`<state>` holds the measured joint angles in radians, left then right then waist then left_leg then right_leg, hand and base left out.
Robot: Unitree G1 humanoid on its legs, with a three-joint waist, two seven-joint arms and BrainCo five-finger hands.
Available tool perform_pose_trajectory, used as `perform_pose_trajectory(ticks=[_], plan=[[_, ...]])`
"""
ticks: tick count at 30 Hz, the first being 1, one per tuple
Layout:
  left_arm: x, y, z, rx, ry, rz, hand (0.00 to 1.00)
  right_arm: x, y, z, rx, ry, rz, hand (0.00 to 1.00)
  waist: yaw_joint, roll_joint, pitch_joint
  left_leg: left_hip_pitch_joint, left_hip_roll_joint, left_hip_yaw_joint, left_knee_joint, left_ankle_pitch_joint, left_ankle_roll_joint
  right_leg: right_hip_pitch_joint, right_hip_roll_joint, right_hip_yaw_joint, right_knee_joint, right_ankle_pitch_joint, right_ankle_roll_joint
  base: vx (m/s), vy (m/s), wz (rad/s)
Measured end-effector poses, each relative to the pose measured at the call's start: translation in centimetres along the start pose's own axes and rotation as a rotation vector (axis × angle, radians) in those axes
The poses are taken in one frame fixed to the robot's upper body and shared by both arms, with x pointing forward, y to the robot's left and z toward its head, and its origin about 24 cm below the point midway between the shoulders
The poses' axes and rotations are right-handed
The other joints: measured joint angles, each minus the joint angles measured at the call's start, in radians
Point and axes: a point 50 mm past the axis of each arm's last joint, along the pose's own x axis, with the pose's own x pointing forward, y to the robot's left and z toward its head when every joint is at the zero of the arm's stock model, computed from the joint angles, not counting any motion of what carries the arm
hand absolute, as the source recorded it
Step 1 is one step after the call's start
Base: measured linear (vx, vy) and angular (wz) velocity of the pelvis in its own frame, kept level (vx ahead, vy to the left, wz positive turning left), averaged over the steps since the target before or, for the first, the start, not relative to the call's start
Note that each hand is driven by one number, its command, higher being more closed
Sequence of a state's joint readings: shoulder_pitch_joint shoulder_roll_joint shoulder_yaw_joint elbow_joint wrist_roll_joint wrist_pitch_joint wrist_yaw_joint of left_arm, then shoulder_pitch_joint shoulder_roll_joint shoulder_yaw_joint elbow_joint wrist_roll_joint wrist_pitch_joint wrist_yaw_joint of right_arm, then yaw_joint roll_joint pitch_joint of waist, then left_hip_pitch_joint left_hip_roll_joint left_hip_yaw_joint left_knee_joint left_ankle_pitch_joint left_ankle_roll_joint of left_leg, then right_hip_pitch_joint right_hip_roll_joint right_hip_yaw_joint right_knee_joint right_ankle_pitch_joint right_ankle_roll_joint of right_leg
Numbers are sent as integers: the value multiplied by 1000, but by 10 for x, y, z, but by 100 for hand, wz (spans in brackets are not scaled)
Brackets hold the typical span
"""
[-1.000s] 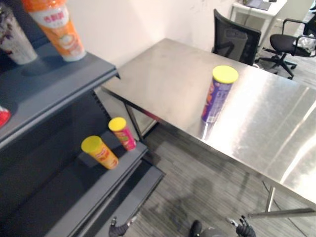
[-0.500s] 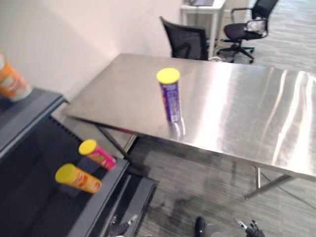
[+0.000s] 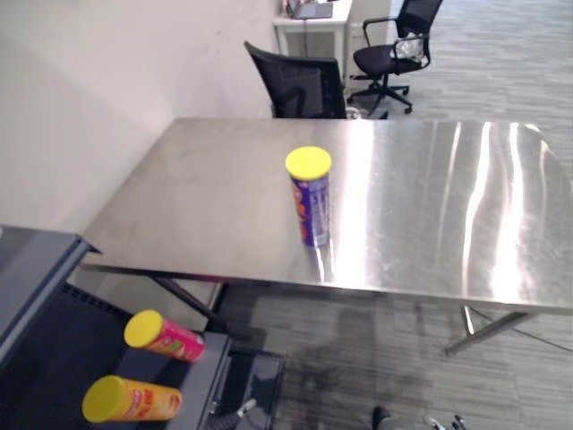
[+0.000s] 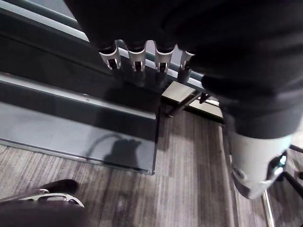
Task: Put the gum and the chips on the shelf.
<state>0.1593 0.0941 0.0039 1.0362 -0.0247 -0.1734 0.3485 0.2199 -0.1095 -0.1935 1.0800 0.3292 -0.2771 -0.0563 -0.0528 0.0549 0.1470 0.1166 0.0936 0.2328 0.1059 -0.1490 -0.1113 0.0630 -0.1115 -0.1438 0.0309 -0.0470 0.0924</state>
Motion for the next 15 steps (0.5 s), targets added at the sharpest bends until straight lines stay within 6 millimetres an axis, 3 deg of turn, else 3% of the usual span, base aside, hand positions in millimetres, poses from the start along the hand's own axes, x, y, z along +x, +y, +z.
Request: perform_pose_trajectory(ticks=[6,11,13,15], plan=[[0,4,-5,13,20,10,0,0,-8,4,105,-37,-103,0,1,-23,-14,8,-4,0,-18,0,0,15,5,-12,-37,6,7,36,1,-1],[1,11,-9,14,34,32,0,2,-32,17,264,-79,-283,0,2,-41,-23,6,-4,-2,-37,-3,7,14,12,-10,-77,38,9,-40,7,-4],[1,16,-9,-7,33,52,0,3,-61,45,366,-187,-390,0,2,-53,-35,-10,-7,-3,-39,-21,35,8,14,-8,-106,62,14,-96,32,-3],[1,20,-9,-2,23,64,0,3,-78,63,413,-254,-443,0,3,-60,-36,-11,-12,-1,-38,-22,36,8,8,-5,-114,70,18,-68,30,-5]])
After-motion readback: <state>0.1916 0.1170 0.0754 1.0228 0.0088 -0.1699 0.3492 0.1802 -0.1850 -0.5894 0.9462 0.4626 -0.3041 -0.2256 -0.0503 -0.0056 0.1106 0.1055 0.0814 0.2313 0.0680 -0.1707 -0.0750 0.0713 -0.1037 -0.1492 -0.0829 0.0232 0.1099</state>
